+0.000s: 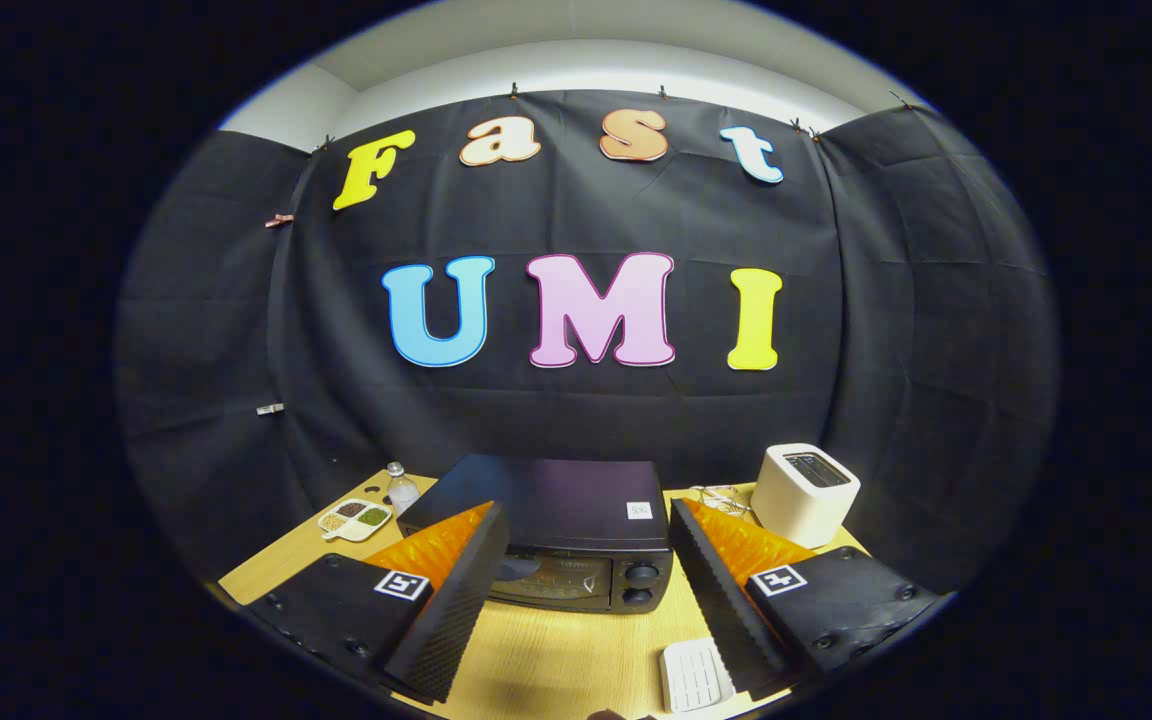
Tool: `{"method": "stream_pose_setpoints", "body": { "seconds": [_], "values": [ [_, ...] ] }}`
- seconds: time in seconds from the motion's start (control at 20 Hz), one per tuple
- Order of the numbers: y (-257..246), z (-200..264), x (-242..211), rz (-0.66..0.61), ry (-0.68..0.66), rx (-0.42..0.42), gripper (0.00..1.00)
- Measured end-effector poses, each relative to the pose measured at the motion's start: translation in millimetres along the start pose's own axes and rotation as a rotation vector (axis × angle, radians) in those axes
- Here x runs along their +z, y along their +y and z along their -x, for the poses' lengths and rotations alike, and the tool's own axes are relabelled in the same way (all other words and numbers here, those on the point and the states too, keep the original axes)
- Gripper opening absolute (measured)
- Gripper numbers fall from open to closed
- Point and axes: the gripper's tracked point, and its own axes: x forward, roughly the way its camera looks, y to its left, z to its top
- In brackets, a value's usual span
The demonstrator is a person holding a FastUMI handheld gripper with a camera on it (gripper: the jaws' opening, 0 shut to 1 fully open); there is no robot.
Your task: Open the toaster oven, put the food inside, and close the toaster oven door.
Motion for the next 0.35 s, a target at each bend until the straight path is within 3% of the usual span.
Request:
{"method": "stream_pose_setpoints", "body": {
  "seconds": [0.35],
  "values": [
    [-0.9,0.3,1.3,0.012,-0.003,-0.009,1.0]
  ]
}}
